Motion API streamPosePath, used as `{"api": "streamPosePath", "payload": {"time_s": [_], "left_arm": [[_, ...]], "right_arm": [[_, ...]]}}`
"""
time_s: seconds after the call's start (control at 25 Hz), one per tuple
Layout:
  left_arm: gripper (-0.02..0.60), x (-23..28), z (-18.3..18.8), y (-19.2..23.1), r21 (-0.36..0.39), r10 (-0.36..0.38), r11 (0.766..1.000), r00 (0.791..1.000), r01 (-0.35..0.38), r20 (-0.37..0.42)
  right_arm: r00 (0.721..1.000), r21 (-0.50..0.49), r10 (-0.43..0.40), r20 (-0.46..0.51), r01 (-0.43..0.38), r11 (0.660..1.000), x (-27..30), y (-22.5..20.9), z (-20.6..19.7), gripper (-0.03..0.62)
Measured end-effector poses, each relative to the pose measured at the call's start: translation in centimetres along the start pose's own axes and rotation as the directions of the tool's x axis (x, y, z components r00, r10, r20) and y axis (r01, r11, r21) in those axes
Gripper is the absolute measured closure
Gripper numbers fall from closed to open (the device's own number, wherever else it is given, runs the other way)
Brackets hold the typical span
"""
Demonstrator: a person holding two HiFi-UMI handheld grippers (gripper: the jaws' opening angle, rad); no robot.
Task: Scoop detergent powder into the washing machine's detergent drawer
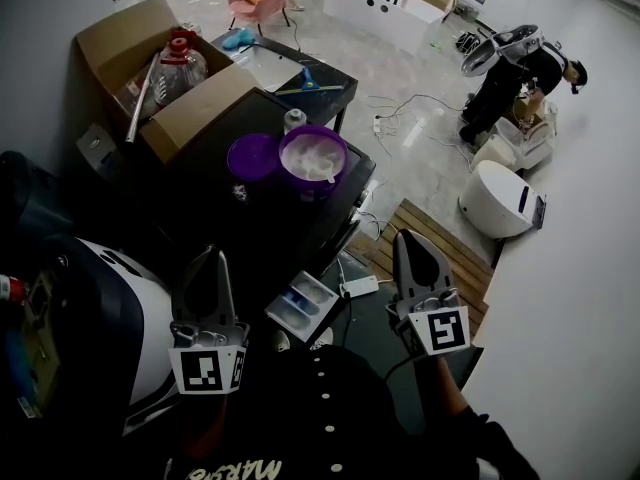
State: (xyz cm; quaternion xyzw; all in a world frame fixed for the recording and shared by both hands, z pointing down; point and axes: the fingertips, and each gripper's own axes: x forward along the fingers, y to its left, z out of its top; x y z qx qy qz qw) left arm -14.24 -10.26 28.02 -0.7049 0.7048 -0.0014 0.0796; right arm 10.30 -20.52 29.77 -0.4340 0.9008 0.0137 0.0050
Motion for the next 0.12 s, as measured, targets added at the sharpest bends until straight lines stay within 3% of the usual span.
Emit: {"api": "streamPosePath", "payload": {"time_s": [0.12], "left_arm": [[0.568,0.20,-0.16,-0.17,-0.002,0.000,1.000,1.000,0.000,-0.001]], "right_arm": [[1.000,-0.001,0.002,-0.001,-0.002,1.000,0.10,-0.15,-0.11,0.566]]}}
